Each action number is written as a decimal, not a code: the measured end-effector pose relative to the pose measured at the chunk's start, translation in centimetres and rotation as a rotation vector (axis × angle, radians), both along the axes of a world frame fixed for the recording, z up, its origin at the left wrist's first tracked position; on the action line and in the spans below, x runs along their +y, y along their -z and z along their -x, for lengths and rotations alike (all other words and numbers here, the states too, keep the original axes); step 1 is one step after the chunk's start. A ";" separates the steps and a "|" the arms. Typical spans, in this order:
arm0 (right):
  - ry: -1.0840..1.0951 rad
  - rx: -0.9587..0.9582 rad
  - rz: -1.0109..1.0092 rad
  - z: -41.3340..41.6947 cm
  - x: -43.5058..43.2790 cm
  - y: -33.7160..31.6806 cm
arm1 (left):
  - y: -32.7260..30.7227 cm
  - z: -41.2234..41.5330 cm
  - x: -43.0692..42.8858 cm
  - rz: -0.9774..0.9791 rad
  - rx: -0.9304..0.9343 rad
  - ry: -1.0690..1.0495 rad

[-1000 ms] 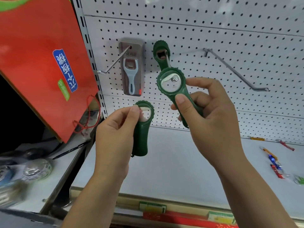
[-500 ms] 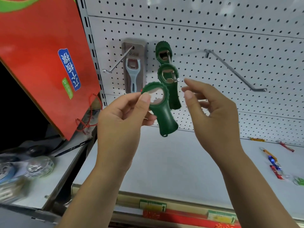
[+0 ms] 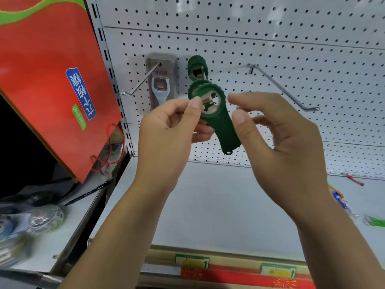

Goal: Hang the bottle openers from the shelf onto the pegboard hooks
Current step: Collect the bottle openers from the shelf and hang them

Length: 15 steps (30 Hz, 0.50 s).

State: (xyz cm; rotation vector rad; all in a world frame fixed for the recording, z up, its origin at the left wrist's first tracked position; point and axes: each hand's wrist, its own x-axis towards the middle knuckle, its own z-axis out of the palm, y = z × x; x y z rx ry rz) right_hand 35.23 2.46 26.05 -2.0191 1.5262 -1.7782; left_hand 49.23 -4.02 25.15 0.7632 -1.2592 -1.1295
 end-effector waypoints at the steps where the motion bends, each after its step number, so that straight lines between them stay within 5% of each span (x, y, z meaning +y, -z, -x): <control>1: -0.010 0.029 0.007 0.0 -0.1 0.0 | 0.1 -0.1 -0.4 -0.011 -0.005 -0.004; 15: -0.017 0.174 -0.082 -0.3 -2.2 0.5 | -0.1 1.4 -8.8 0.008 -0.165 -0.079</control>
